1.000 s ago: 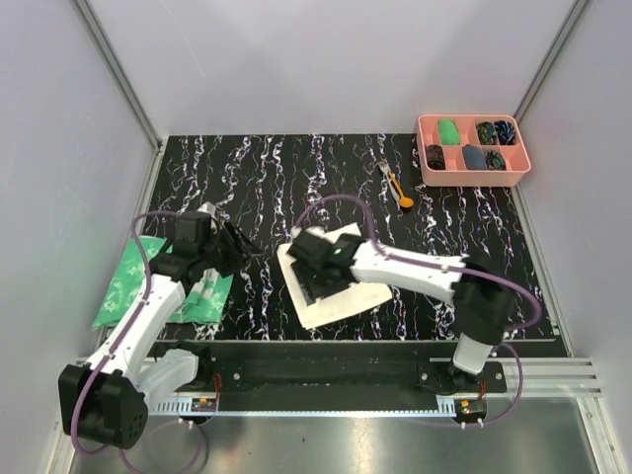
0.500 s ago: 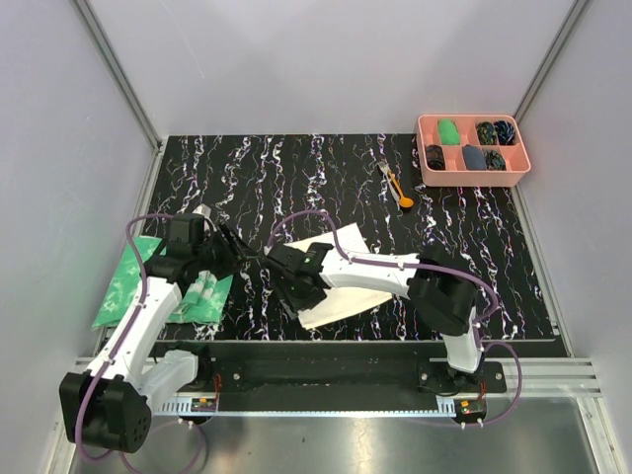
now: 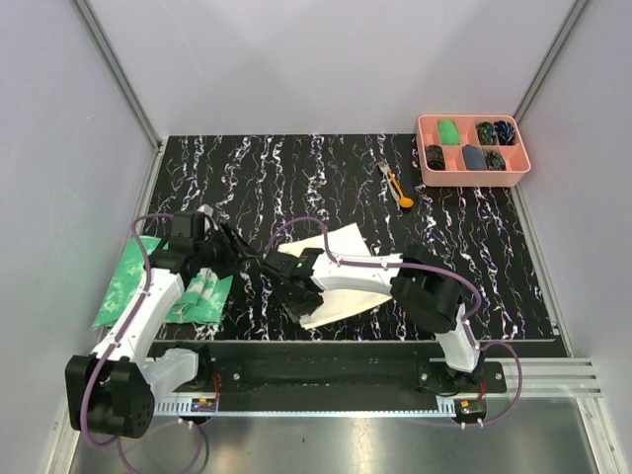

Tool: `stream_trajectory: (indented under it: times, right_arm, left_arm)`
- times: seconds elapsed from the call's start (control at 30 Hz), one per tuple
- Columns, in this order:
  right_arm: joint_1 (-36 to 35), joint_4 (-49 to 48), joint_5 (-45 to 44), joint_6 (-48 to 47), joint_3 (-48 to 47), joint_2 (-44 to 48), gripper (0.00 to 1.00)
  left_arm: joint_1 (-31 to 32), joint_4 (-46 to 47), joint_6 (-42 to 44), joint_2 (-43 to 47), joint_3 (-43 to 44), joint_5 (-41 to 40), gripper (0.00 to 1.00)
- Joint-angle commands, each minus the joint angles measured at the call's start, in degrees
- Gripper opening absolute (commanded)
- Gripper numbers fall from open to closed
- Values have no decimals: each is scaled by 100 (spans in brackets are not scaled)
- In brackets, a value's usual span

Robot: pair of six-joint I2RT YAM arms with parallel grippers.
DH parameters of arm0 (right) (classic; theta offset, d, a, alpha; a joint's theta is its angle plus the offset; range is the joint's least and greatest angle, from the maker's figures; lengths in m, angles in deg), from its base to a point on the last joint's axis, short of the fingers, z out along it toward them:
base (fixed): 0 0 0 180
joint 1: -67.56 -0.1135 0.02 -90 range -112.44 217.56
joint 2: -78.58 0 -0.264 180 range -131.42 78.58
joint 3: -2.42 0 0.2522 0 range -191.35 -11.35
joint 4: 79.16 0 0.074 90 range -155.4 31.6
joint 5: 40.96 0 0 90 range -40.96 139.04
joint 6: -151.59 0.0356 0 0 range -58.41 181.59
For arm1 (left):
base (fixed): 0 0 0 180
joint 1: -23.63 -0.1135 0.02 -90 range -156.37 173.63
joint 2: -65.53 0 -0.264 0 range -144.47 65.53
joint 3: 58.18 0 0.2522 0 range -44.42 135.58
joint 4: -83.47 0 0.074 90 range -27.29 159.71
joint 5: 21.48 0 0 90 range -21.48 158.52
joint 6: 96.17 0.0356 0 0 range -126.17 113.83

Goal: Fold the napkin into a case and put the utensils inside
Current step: Pick up the lower triangle-folded napkin from the center of the board.

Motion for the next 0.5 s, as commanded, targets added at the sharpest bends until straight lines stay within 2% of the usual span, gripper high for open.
stream_trajectory:
  times: [0.0, 0.13, 0.17, 0.23, 0.3, 0.4, 0.47]
  right_arm:
    - [-119, 98, -409, 217, -94, -267, 47]
    - [-137, 99, -585, 279, -16, -426, 34]
    - [-137, 98, -690, 340, 28, -469, 26]
    - [-154, 98, -779, 349, 37, -496, 21]
    - [-163, 107, -928, 384, 11, -487, 10]
    - [-154, 28, -876, 314, -77, -356, 0]
    - [-154, -103, -763, 332, -120, -129, 0]
  left_arm:
    - [-129, 320, 141, -54, 199, 225, 59]
    - [-261, 373, 211, -186, 199, 295, 59]
    - [-305, 373, 229, -212, 207, 321, 59]
    - [-331, 408, 255, -291, 190, 330, 60]
    - [-349, 565, 212, -353, 94, 418, 62]
    - [-349, 1012, 28, -467, -117, 725, 66]
    - [-340, 1303, -96, -581, -223, 1103, 70]
